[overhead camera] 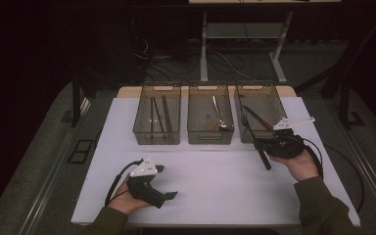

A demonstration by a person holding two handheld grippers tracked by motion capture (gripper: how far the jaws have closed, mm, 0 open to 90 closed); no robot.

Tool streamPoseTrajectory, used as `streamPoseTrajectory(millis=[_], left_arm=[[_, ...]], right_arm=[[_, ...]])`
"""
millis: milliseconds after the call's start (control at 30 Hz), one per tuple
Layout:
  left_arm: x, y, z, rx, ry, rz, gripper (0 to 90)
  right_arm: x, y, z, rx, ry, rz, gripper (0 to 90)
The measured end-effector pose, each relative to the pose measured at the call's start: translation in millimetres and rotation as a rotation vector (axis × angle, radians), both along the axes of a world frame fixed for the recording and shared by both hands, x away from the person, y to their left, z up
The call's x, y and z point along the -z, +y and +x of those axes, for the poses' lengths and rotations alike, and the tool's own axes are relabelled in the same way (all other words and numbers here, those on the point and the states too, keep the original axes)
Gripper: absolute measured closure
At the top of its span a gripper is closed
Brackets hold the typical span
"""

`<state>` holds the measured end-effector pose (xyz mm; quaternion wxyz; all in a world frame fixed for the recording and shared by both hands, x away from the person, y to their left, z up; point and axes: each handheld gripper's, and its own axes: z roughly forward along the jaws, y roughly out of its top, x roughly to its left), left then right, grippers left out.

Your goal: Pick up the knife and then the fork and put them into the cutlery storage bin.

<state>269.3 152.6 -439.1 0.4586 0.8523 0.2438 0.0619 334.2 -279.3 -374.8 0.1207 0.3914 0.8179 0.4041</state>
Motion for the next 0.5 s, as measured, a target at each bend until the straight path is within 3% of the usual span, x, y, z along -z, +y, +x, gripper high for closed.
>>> streamPoseTrajectory(millis=[233,500], left_arm=[[-0.1,0.3,-0.2,-0.005,0.001,-0.002,0.0],[1.3,-1.1,-0.8,-0.015,0.006,-0.011,0.0]], right_arm=[[-13.1,-14.5,5.2,0.049,-0.037,0.047,77.1],[-19.9,-24.0,11.1,0.083,-0.067,0.058,77.1]])
